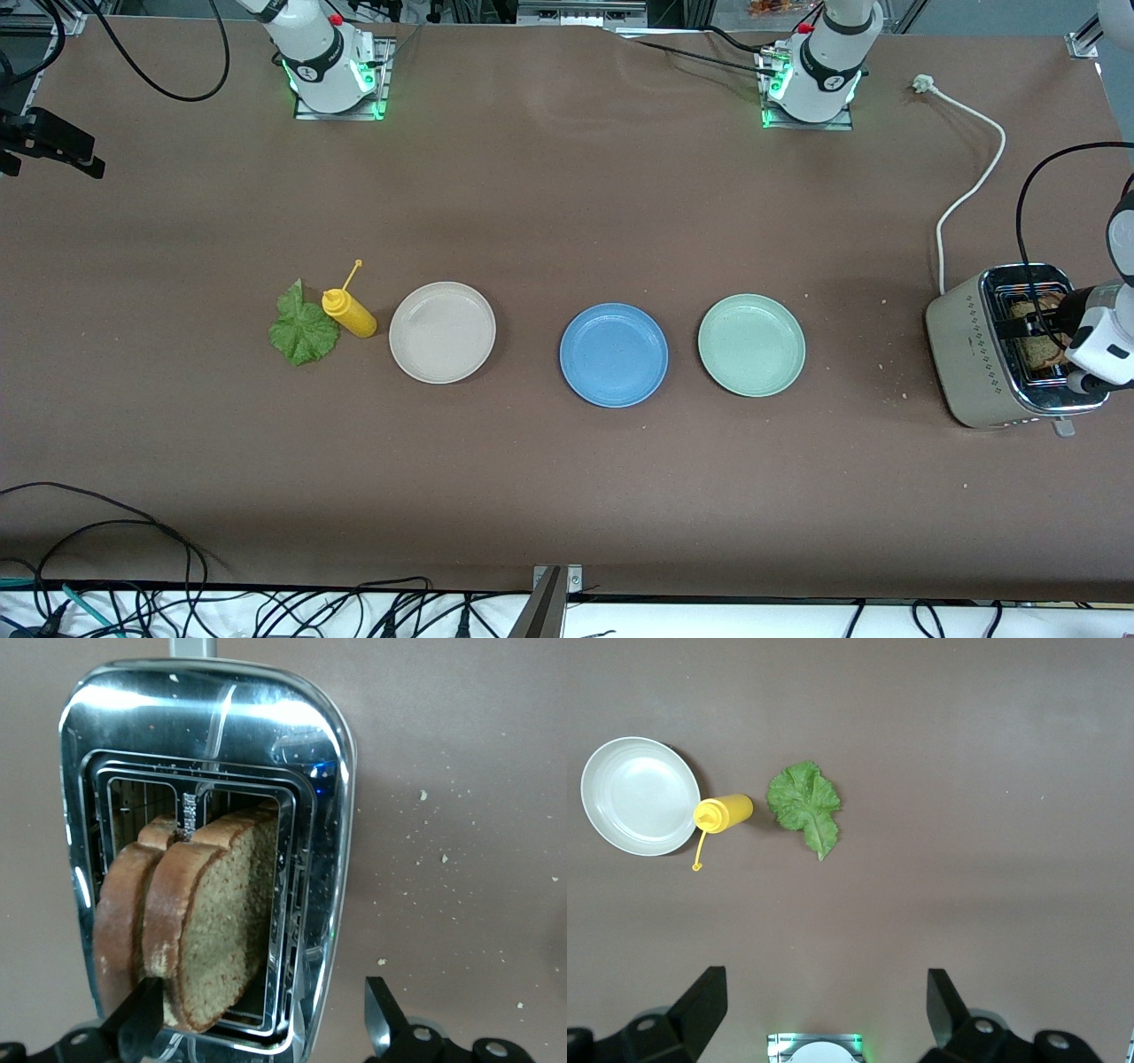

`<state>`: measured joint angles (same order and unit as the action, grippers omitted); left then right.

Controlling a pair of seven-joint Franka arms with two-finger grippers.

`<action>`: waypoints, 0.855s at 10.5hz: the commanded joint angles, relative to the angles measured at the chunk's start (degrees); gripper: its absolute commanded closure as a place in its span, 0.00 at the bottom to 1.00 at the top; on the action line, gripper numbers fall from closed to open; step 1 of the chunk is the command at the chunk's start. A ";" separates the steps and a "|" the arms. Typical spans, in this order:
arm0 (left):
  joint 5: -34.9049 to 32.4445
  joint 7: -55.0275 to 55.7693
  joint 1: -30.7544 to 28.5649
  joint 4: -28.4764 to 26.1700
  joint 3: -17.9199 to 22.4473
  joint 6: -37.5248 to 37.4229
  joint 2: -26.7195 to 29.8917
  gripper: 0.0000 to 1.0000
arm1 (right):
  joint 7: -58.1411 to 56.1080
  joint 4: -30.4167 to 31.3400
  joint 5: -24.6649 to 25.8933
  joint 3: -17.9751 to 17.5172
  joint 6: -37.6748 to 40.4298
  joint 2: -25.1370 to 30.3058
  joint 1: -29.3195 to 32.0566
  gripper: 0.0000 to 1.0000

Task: Make sandwich in blue plate with both arms
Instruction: 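Reach the left gripper down to the bread slice in the toaster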

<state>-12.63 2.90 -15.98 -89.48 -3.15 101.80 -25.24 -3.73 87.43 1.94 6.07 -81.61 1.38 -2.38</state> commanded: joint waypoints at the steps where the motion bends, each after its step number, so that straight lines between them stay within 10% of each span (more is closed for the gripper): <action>1: -1.17 -3.42 -0.98 2.20 -0.54 0.06 -1.75 0.00 | -0.57 -1.03 -1.06 -0.09 0.49 -0.06 0.35 0.00; 9: -0.55 -6.42 -2.91 2.20 -0.63 0.15 -2.01 0.00 | -0.57 -1.03 -1.06 -0.09 0.49 -0.06 0.35 0.00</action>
<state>-12.63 -1.85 -18.28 -88.88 -3.15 102.15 -26.06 -3.73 87.42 1.94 6.06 -81.61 1.38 -2.37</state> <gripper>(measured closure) 0.000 0.000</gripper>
